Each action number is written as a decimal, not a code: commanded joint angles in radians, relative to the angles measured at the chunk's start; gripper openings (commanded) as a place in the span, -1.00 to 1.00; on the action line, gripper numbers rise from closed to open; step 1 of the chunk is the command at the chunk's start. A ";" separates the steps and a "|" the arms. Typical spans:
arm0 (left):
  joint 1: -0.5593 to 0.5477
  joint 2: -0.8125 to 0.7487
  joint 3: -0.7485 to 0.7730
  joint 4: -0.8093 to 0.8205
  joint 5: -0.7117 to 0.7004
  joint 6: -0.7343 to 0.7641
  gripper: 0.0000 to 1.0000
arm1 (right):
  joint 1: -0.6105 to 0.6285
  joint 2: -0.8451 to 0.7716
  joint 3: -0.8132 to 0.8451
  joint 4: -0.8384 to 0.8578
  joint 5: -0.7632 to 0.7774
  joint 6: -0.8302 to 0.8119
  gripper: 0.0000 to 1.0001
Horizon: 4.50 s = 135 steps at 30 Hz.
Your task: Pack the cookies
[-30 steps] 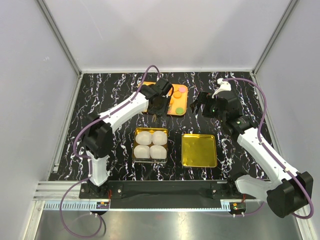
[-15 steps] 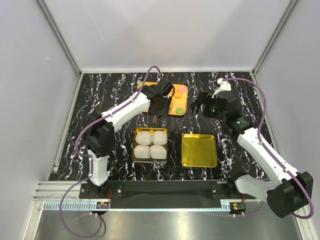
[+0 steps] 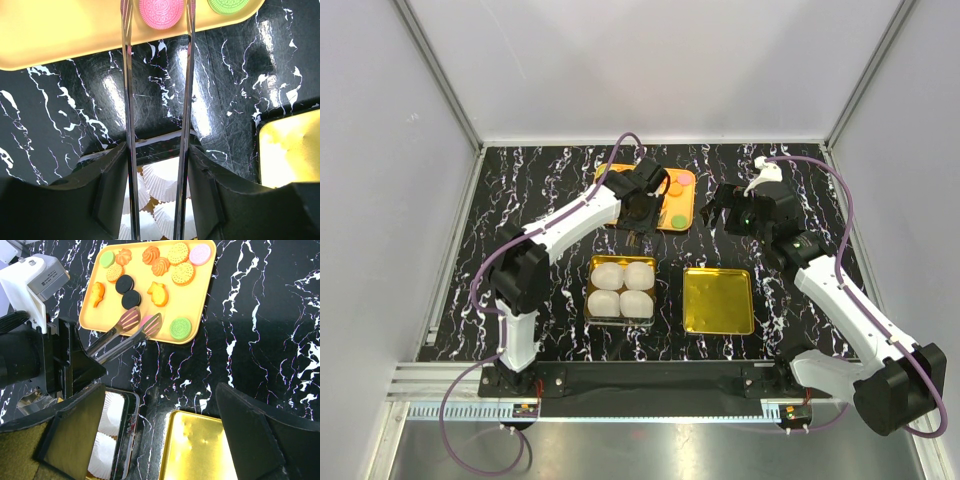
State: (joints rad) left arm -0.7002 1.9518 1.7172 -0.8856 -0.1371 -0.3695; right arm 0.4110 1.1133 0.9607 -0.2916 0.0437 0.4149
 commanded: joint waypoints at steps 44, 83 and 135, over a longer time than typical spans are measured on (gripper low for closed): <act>-0.004 -0.155 0.070 -0.064 -0.044 0.015 -0.12 | -0.005 -0.006 0.006 0.002 0.025 -0.016 0.99; -0.018 -0.855 -0.603 -0.193 0.048 -0.065 -0.10 | -0.005 0.043 0.023 -0.003 0.044 -0.024 0.99; 0.044 -0.096 0.179 -0.113 -0.082 0.061 0.03 | -0.006 0.017 0.021 -0.017 0.031 -0.025 0.99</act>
State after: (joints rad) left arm -0.6827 1.8442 1.8091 -1.0206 -0.1848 -0.3454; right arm 0.4110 1.1568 0.9607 -0.3210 0.0673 0.4061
